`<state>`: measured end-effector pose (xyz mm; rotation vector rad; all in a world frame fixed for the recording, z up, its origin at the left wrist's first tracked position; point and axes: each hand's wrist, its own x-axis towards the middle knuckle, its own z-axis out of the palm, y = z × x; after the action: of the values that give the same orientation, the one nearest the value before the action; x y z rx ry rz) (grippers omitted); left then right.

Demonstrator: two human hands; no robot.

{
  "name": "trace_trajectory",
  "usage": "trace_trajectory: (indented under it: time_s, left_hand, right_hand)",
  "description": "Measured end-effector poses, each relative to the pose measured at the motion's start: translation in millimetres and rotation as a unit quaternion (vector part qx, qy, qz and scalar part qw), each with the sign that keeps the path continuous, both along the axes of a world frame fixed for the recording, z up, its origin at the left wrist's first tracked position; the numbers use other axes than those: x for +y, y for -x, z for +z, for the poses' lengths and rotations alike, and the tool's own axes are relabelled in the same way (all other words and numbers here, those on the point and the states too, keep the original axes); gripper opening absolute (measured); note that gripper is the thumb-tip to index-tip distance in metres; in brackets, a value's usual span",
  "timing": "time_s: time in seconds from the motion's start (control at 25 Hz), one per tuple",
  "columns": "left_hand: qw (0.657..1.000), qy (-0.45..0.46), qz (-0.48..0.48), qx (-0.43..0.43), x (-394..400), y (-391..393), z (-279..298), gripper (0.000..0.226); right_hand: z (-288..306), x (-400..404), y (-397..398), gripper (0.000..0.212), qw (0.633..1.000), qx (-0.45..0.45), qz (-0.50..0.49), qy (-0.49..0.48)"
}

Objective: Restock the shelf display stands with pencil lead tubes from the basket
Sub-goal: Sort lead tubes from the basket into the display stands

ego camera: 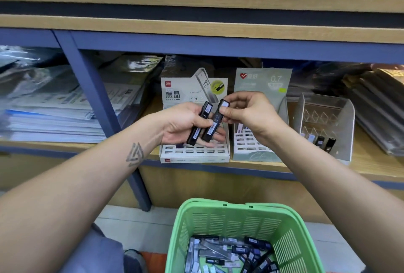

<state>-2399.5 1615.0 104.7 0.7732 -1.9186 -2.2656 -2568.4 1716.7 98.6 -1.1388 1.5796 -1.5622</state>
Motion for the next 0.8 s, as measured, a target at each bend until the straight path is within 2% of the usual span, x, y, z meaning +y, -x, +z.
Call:
trace_trajectory:
  time_s: [0.2, 0.28, 0.36, 0.48, 0.64, 0.72, 0.8]
  left_hand:
    - [1.000, 0.011, 0.018, -0.003, -17, -34, 6, 0.010]
    - [0.997, 0.053, 0.065, 0.002, -25, -41, 6, 0.016]
    - [0.991, 0.090, 0.099, 0.001, -30, -47, 5, 0.016]
    - [0.989, 0.101, 0.108, -0.021, -33, -56, 6, 0.003]
    - [0.967, 0.204, 0.093, -0.121, -37, -68, 6, 0.014]
    - [0.958, 0.233, 0.110, -0.126, -39, -68, 7, 0.013]
    - [0.952, 0.247, 0.142, -0.115, -40, -64, 10, 0.008]
  right_hand:
    - [12, -13, -24, 0.018, 0.995, -0.076, 0.058, 0.004]
    - [15, -20, -33, 0.017, 0.994, -0.093, 0.065, -0.001]
    - [16, -29, -42, 0.018, 0.998, -0.049, 0.048, 0.003]
    - [15, -39, -50, 0.018, 1.000, 0.019, -0.002, 0.019]
    - [12, -36, -46, 0.012, 0.998, 0.064, -0.009, 0.021]
    - [9, -34, -46, 0.014, 0.996, 0.090, -0.008, 0.020]
    - [7, -35, -46, 0.018, 0.988, 0.152, -0.008, 0.008]
